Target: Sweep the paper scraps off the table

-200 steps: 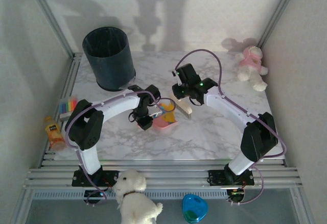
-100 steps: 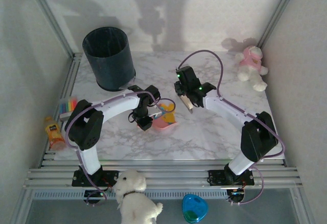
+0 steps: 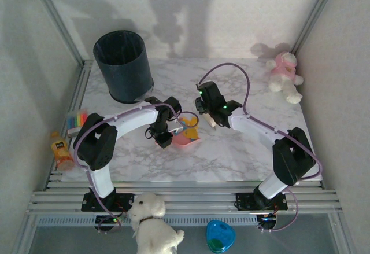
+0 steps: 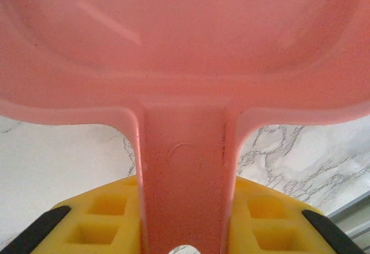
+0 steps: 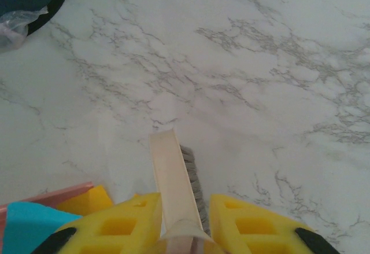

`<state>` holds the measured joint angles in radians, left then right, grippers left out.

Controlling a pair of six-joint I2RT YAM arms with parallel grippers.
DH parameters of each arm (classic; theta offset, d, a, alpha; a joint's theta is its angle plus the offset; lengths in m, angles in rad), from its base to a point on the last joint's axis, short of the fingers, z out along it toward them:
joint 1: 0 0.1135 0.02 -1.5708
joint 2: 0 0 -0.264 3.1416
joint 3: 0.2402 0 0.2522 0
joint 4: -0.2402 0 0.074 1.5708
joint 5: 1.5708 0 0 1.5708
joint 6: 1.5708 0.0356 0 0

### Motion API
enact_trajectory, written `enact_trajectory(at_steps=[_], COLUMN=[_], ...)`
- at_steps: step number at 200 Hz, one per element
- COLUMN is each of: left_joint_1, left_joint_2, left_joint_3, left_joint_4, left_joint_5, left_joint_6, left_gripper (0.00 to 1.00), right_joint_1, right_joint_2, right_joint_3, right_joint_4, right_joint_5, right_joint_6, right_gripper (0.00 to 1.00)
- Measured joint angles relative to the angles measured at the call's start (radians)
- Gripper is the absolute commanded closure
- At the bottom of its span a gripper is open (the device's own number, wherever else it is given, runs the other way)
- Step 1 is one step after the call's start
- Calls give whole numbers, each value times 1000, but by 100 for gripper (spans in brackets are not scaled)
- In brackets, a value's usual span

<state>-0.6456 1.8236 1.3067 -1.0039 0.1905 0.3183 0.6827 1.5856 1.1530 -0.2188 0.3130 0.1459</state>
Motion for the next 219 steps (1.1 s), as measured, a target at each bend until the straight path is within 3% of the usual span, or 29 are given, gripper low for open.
enact_trajectory(at_steps=[219], left_joint_1=[1], left_joint_2=[0], left_joint_3=[0], left_joint_4=[0], left_joint_5=[0], left_joint_6=[0], left_gripper=[100], right_joint_1=[23], right_joint_2=[-47], right_joint_3=[-57], right_joint_4=[54], right_joint_5=[-236], right_joint_6=[91], right_gripper=[100])
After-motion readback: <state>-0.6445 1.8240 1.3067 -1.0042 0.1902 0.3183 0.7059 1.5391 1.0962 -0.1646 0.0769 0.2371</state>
